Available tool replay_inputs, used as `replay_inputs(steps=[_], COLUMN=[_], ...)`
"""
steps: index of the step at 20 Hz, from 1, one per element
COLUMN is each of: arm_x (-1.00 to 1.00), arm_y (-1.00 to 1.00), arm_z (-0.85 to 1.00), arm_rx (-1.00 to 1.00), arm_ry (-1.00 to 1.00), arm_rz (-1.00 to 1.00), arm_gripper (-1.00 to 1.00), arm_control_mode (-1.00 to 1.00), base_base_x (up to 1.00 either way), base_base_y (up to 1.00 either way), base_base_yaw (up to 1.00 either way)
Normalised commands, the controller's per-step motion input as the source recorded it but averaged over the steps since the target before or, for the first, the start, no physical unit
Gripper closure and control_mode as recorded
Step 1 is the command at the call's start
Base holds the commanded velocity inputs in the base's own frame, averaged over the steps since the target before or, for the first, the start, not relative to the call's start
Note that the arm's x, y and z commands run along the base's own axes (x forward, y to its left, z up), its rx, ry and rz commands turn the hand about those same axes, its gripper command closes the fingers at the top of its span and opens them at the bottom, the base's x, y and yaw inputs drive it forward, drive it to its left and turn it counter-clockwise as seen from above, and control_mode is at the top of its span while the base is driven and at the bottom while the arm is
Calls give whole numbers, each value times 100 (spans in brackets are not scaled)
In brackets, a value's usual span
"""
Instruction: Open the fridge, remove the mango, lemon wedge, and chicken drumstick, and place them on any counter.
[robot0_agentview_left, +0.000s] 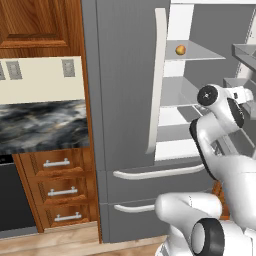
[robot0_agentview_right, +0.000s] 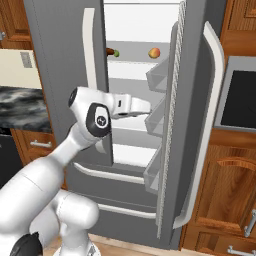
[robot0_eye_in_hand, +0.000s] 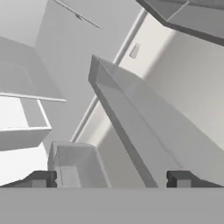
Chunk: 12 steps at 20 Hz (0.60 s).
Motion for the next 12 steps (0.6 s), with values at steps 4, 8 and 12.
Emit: replay_inputs(steps=[4,8,12], arm_x=[0,0,2], arm_y=[-81,-88,-59], arm_z=[20,6,0], arm_rx=[2,5,3], arm_ry=[2,7,5], arm_rz=[0,-2,0], arm_gripper=[-100,-100,-100], arm_control_mode=[-100,-100,-100], base_base_x=[0,0,0], base_base_y=[0,0,0], base_base_yaw=[0,0,0])
